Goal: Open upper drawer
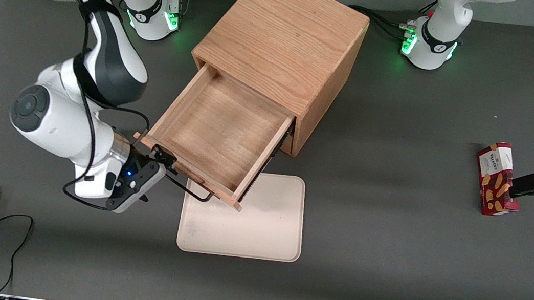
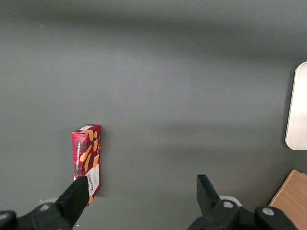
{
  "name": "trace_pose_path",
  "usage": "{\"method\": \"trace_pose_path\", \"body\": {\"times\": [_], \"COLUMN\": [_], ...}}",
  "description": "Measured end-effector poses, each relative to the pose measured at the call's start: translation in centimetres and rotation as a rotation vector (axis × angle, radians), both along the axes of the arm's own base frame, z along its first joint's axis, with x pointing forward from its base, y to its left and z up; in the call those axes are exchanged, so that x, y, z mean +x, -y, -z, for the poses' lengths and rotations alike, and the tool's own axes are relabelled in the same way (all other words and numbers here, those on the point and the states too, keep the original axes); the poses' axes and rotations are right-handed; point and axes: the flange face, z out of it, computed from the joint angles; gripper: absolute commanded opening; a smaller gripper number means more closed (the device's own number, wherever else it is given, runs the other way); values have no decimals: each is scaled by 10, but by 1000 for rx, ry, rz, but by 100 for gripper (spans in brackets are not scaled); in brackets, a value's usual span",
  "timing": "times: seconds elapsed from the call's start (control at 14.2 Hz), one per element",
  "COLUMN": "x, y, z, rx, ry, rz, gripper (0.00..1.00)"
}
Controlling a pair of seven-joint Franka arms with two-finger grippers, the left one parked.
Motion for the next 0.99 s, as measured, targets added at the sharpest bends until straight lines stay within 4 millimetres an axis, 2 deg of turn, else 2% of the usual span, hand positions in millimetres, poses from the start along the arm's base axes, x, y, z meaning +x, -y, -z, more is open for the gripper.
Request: {"method": "trace_pose_path", "body": {"times": [0.07, 0.14, 0.21, 0.35, 0.42, 0.49, 0.56, 0.7, 0.85, 0.99], "x": [-4, -7, -10, -25, -36, -48, -57, -68, -73, -75], "y": [4, 17, 42, 110, 142, 165, 178, 181, 178, 185], "z": [-23, -49, -74, -116, -132, -143, -150, -152, -151, -152], "rx": [-6, -17, -37, -90, -106, -114, -125, -150, -164, -172], "ry": [9, 35, 56, 20, -25, -76, -119, -164, -179, -184], "rz": [1, 18, 54, 168, 280, 428, 571, 828, 936, 972], "gripper": [100, 100, 100, 100, 100, 100, 100, 100, 100, 100]}}
